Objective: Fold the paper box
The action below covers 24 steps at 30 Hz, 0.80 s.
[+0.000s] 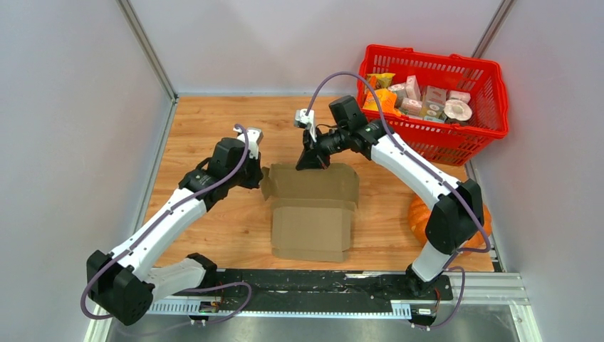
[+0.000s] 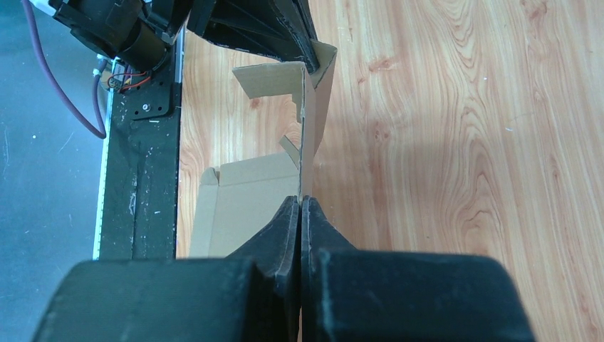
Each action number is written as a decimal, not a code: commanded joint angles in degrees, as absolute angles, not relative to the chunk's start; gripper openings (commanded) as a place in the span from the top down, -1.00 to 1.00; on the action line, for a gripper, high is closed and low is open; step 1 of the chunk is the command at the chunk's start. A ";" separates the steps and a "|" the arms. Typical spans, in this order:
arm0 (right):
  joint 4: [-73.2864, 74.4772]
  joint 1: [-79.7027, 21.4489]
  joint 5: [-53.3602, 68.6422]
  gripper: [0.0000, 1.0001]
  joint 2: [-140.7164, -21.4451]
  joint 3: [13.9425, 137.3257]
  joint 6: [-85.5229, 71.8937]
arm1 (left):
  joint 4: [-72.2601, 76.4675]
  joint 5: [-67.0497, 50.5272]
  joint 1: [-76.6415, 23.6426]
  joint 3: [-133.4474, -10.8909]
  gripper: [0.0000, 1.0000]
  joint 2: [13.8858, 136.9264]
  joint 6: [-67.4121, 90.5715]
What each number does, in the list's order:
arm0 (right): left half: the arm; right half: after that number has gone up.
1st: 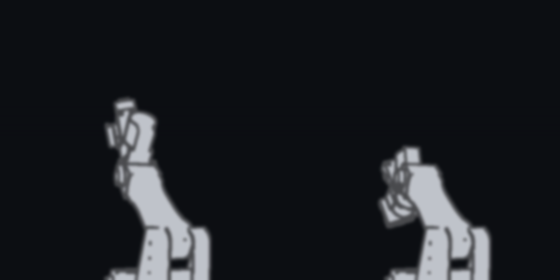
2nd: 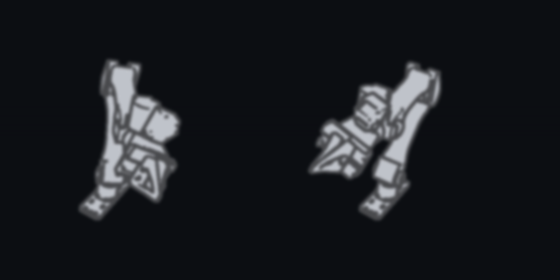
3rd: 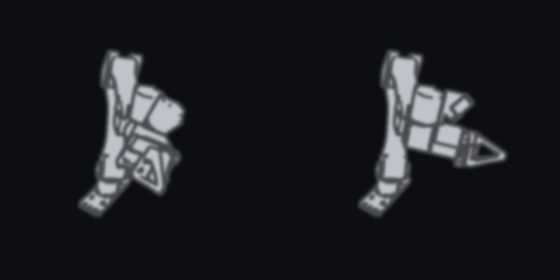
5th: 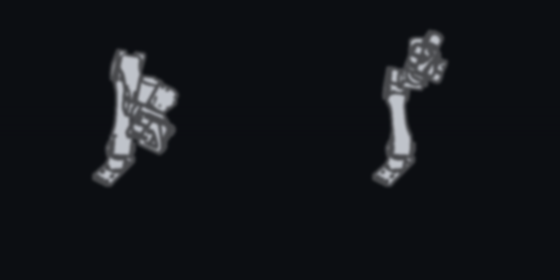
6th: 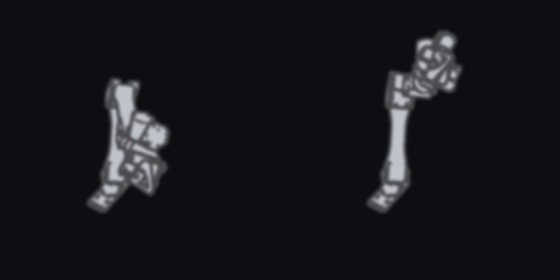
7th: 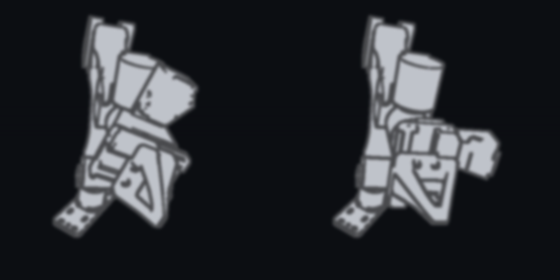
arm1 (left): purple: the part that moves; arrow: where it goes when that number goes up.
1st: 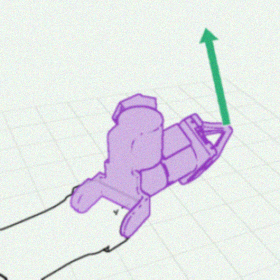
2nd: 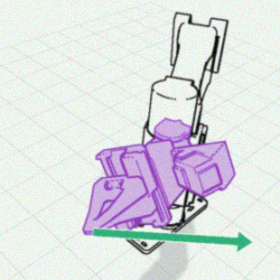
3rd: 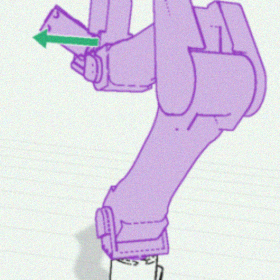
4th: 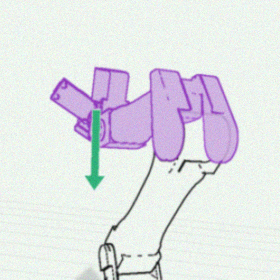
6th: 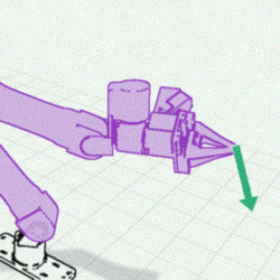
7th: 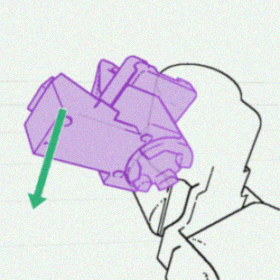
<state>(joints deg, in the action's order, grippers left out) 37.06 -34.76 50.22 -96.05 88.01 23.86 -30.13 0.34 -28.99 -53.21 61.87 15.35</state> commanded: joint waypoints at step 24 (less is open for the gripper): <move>26.89 -35.33 45.44 1.00 -101.16 87.01 28.21 | -33.40 -4.40 -29.18 -62.75 0.21 65.37 13.27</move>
